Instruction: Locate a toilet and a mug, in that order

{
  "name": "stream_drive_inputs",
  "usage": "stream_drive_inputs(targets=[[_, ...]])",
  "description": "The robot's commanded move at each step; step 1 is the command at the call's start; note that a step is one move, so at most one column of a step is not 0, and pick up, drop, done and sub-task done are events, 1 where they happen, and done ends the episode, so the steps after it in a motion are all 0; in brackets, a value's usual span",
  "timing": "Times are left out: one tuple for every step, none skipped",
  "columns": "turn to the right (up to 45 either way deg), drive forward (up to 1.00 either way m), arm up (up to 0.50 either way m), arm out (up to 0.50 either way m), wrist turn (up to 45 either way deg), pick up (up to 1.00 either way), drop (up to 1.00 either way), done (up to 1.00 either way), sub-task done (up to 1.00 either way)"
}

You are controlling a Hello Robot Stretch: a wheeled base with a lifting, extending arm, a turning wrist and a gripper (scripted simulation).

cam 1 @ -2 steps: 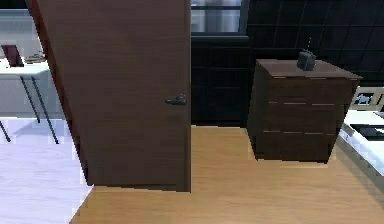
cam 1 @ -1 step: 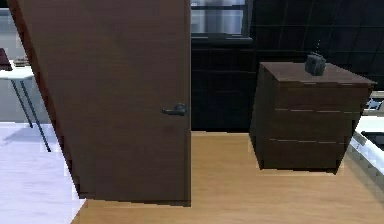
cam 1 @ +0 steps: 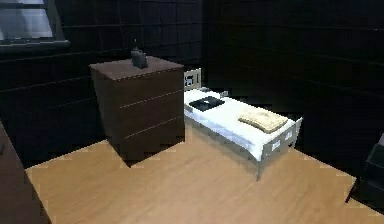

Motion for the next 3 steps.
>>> stream_drive_inputs(targets=[[39.0,0.0,0.0,0.0,0.0,0.0,0.0,0.0,0.0],[0.0,0.2,0.0,0.0,0.0,0.0,0.0,0.0,0.0],[45.0,0.0,0.0,0.0,0.0,0.0,0.0,0.0,0.0]])
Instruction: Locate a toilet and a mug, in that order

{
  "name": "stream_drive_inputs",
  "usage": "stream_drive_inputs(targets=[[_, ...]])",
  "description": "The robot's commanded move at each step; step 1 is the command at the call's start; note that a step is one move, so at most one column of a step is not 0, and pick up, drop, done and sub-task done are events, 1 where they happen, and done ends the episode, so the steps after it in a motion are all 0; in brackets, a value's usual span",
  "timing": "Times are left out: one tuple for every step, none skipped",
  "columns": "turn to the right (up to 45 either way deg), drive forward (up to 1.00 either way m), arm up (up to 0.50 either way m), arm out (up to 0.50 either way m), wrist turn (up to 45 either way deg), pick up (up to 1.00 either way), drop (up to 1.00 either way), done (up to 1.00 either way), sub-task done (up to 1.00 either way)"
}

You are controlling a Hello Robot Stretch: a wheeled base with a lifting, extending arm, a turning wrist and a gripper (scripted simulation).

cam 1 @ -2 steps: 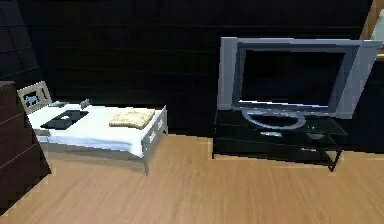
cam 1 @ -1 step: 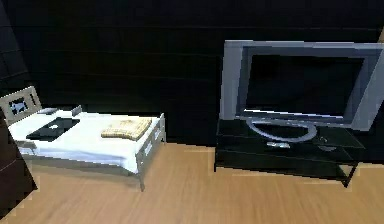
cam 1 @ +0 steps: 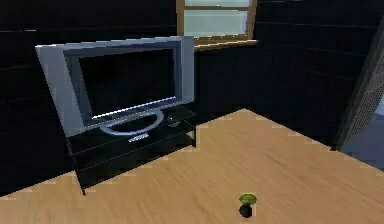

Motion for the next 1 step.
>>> stream_drive_inputs(targets=[[24.0,0.0,0.0,0.0,0.0,0.0,0.0,0.0,0.0]])
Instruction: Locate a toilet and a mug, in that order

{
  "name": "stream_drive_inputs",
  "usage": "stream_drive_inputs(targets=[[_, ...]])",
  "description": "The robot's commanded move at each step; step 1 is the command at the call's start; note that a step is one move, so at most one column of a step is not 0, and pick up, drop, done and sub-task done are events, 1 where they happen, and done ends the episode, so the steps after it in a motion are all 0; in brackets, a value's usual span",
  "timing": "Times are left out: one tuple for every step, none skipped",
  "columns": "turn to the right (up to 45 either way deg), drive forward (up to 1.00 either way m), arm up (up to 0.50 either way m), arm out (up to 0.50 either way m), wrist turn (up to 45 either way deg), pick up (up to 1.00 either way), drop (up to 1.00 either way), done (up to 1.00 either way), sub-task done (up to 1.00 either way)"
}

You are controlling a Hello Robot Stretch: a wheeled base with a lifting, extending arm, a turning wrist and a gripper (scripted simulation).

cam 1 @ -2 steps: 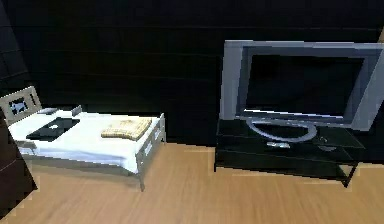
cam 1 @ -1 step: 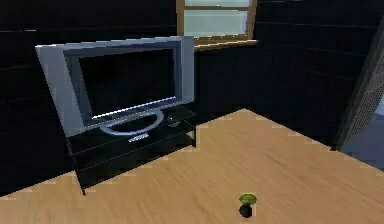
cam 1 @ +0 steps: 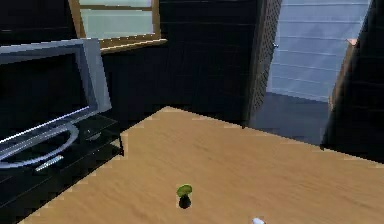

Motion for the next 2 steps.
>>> stream_drive_inputs(targets=[[0.0,0.55,0.0,0.0,0.0,0.0,0.0,0.0,0.0],[30.0,0.0,0.0,0.0,0.0,0.0,0.0,0.0,0.0]])
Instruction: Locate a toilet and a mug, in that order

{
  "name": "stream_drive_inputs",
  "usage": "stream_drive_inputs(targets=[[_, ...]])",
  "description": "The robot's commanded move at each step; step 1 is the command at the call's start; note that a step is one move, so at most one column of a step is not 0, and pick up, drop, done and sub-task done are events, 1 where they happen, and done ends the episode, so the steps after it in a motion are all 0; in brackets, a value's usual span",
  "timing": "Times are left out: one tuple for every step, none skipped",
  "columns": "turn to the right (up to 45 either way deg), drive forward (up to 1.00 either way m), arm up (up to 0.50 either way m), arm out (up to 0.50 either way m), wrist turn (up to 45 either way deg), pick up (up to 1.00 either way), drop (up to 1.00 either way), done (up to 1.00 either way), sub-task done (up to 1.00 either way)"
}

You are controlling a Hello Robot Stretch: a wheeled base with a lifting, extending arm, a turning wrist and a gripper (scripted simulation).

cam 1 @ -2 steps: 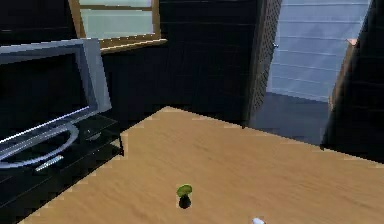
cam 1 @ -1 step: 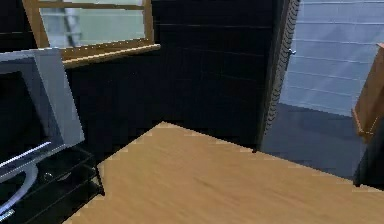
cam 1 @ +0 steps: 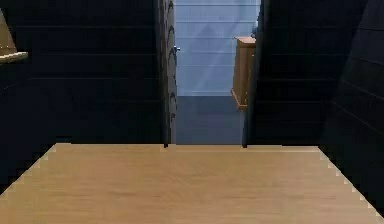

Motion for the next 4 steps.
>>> stream_drive_inputs(targets=[[0.0,1.0,0.0,0.0,0.0,0.0,0.0,0.0,0.0],[0.0,1.0,0.0,0.0,0.0,0.0,0.0,0.0,0.0],[3.0,0.0,0.0,0.0,0.0,0.0,0.0,0.0,0.0],[0.0,1.0,0.0,0.0,0.0,0.0,0.0,0.0,0.0]])
